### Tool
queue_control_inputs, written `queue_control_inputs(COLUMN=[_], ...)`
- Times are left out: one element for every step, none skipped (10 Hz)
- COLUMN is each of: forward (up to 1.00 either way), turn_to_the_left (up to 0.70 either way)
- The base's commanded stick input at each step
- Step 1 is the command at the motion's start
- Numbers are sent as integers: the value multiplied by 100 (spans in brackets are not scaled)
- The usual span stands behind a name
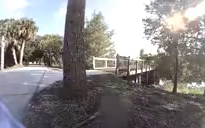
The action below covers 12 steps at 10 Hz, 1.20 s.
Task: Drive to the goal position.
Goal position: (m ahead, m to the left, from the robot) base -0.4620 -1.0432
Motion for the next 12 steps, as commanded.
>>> queue_control_inputs(forward=[0, 0, 0, 0, 0, 0, 0, 0, 0, 0, 0, 0], turn_to_the_left=[-45, 0, 0, 0, 0, 0, -1, -35, -45, -45, -45, -45])
